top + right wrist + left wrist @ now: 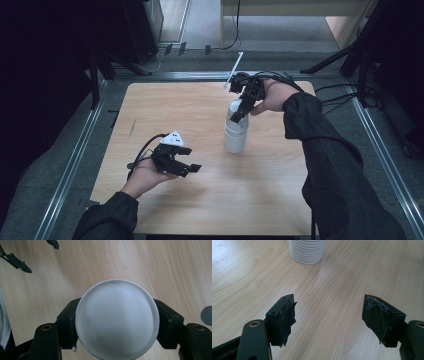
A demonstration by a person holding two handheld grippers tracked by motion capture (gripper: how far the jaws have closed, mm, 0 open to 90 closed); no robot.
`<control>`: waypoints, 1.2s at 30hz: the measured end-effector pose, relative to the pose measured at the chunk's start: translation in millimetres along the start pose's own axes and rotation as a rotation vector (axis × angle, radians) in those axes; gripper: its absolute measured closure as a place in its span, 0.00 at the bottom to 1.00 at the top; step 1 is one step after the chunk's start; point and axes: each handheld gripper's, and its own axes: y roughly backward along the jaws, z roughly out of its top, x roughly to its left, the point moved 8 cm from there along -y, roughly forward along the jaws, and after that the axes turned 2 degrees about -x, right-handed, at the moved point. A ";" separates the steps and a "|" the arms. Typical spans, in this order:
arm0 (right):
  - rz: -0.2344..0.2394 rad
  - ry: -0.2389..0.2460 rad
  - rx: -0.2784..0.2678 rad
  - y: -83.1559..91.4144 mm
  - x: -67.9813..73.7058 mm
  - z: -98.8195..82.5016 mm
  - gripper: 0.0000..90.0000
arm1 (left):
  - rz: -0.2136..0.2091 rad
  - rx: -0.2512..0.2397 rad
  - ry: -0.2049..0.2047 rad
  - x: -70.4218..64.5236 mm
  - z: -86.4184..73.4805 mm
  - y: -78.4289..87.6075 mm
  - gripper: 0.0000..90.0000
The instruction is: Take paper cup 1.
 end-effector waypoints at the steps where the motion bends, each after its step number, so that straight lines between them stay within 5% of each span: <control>1: 0.000 0.000 0.000 0.0 0.0 0.0 0.36 | 0.000 0.000 0.000 0.0 0.0 0.0 0.30; 15: -0.023 0.025 -0.038 43.5 8.1 15.0 0.36 | 0.002 -0.002 -0.002 1.1 -0.4 0.8 0.29; 24: 0.015 0.046 -0.098 82.7 30.2 22.1 0.37 | -0.005 -0.022 0.019 3.5 1.1 3.7 0.29; 27: 0.009 0.067 -0.087 88.3 39.6 18.2 0.37 | -0.009 -0.020 0.023 3.8 0.9 4.2 0.29; 29: -0.018 0.124 -0.083 89.8 45.9 14.2 0.37 | -0.014 -0.020 0.026 3.7 0.9 4.5 0.29; 36: 0.018 0.154 -0.089 88.2 65.5 1.0 0.37 | -0.021 -0.034 0.043 4.4 3.3 6.7 0.27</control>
